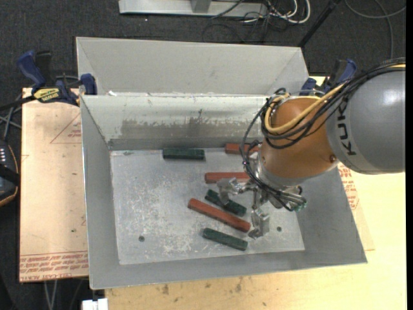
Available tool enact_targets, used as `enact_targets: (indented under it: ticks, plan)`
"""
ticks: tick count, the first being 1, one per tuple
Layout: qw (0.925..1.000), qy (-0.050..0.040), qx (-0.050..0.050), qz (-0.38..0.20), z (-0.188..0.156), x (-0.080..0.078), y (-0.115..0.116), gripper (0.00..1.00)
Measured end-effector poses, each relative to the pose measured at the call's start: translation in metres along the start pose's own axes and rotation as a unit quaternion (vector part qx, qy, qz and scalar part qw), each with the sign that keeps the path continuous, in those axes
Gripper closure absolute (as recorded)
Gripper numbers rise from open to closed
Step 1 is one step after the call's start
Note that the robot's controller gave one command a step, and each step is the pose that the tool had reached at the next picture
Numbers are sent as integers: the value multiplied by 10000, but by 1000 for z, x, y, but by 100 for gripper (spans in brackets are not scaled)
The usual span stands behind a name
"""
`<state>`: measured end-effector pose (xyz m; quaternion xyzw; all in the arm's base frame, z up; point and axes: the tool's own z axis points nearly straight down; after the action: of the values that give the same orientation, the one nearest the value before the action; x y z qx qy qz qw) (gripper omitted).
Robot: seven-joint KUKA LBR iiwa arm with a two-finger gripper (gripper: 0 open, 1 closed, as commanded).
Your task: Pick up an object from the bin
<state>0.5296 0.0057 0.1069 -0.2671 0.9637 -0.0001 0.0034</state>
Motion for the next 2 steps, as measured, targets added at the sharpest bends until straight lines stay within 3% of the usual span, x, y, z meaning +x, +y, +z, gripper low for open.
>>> enact_targets:
  ticks: [1,2]
  plan:
    - [10000,48,-22,66,23,-8,23,0]
    - [9992,26,-11,410,36,-14,61,100]
